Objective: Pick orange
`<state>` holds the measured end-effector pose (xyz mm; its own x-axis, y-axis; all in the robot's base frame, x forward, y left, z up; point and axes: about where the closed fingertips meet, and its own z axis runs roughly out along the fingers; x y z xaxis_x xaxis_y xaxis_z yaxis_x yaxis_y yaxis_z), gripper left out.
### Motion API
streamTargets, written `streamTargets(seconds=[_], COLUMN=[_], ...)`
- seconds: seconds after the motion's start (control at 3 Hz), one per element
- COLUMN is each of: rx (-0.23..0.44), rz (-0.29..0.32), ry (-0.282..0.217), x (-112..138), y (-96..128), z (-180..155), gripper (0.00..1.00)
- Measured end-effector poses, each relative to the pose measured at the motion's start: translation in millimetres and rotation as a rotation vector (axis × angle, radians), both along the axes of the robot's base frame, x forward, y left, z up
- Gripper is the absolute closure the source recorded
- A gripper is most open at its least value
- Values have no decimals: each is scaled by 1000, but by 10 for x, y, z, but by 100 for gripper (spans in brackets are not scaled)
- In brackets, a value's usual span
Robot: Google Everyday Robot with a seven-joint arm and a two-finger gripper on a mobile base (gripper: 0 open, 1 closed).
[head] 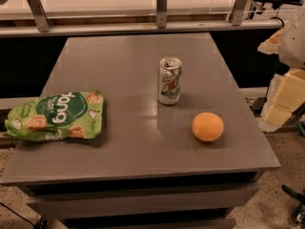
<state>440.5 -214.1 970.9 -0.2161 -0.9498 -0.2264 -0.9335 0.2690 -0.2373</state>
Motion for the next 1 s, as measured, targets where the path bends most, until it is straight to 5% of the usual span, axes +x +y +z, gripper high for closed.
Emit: streamTargets(seconds=[1.0], rx=[127], rz=[60], ry=[99], x=[-47], y=[433], z=[-979], gripper=[0])
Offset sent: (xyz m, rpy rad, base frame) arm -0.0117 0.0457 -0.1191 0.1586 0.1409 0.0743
